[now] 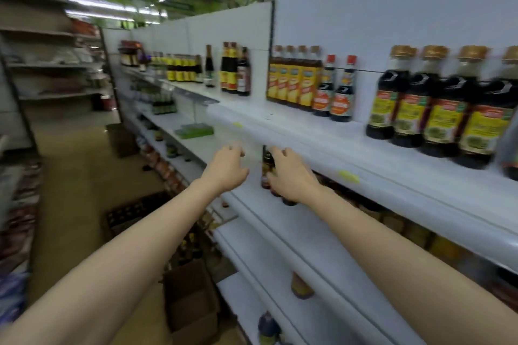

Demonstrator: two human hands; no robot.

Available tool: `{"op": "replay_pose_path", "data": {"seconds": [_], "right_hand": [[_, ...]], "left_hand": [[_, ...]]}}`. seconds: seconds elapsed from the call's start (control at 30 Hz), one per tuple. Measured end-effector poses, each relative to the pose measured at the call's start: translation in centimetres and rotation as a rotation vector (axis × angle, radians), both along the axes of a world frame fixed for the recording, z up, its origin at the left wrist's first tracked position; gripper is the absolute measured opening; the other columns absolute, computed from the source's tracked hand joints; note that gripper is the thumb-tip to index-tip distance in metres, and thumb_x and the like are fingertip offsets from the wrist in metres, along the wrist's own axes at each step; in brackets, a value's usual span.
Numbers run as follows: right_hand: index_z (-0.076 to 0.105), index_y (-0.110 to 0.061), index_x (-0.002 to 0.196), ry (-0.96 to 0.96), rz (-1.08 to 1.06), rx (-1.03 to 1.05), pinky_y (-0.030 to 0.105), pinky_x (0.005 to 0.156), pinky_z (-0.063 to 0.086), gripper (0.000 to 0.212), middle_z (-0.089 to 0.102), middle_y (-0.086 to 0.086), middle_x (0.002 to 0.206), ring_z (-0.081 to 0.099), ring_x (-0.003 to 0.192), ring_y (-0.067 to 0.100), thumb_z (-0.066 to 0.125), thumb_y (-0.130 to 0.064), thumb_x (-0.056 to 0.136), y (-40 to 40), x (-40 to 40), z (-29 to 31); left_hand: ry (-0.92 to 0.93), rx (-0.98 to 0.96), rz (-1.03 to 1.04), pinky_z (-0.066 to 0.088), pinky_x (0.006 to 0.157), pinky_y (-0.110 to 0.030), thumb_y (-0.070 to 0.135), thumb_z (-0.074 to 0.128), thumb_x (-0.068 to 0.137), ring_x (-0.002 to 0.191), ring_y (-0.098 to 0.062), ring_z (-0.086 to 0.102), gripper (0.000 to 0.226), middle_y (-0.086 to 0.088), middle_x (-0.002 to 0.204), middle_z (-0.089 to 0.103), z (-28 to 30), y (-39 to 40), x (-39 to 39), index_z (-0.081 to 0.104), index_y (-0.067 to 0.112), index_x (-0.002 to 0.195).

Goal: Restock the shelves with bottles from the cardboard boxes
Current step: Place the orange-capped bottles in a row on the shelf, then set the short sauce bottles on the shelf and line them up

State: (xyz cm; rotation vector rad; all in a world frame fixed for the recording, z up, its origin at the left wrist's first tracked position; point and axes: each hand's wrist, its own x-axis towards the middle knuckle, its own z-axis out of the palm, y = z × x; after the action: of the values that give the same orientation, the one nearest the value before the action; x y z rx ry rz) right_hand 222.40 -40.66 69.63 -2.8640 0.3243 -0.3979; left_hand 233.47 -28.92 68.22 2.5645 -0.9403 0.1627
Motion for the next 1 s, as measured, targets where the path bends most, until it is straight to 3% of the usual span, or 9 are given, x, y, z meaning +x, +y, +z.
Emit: {"op": "replay_pose_path", "data": {"seconds": [0.27,0.4,0.53,0.63,0.77,1.0], "right_hand": [[0.026,-0.015,0.146,0.256,0.161,0.035,0.044,0.092,0.046,0.052,0.034,0.016,0.139,0.044,0.118,0.034,0.046,-0.025,0.099,11.6,15.5,-7.5],[0.025,-0.016,0.146,0.338,0.215,0.092,0.042,0.094,0.045,0.052,0.031,0.016,0.14,0.04,0.123,0.035,0.045,-0.03,0.1,16.2,21.6,-11.3],[0.017,-0.018,0.151,0.387,0.299,0.15,0.041,0.101,0.041,0.059,0.027,0.014,0.145,0.033,0.131,0.033,0.045,-0.029,0.1,19.7,26.1,-14.3],[0.019,-0.018,0.15,0.441,0.327,0.179,0.041,0.099,0.043,0.058,0.029,0.014,0.144,0.037,0.128,0.033,0.046,-0.029,0.1,21.4,29.4,-16.1],[0.017,-0.019,0.151,0.507,0.355,0.306,0.035,0.082,0.048,0.061,0.027,0.014,0.148,0.05,0.118,0.032,0.048,-0.031,0.099,23.4,35.1,-18.3],[0.018,-0.015,0.15,0.58,0.452,0.409,0.037,0.098,0.041,0.063,0.027,0.014,0.149,0.043,0.128,0.032,0.049,-0.034,0.098,27.0,46.2,-20.1]], "left_hand": [[0.29,0.146,0.189,0.044,0.084,-0.034,0.029,0.051,0.096,0.11,-0.028,0.048,0.036,-0.015,0.13,0.045,-7.5,14.9,13.2,0.045,0.011,0.126],[0.357,0.059,0.317,0.047,0.078,-0.032,0.028,0.051,0.097,0.102,-0.027,0.057,0.047,-0.015,0.135,0.042,-11.2,20.8,17.2,0.04,0.008,0.138],[0.34,-0.018,0.403,0.046,0.07,-0.032,0.025,0.052,0.096,0.088,-0.023,0.058,0.043,-0.015,0.132,0.047,-13.8,25.1,20.8,0.045,0.009,0.135],[0.378,-0.002,0.47,0.048,0.077,-0.032,0.025,0.053,0.095,0.099,-0.025,0.058,0.044,-0.015,0.134,0.045,-15.6,27.2,23.2,0.045,0.008,0.135],[0.436,0.078,0.54,0.045,0.09,-0.035,0.027,0.056,0.093,0.117,-0.032,0.05,0.053,-0.018,0.133,0.044,-17.2,29.1,26.9,0.038,0.007,0.138],[0.45,0.193,0.674,0.043,0.097,-0.038,0.03,0.059,0.089,0.12,-0.035,0.047,0.054,-0.02,0.131,0.043,-16.6,31.1,35.5,0.041,0.007,0.134]]}}
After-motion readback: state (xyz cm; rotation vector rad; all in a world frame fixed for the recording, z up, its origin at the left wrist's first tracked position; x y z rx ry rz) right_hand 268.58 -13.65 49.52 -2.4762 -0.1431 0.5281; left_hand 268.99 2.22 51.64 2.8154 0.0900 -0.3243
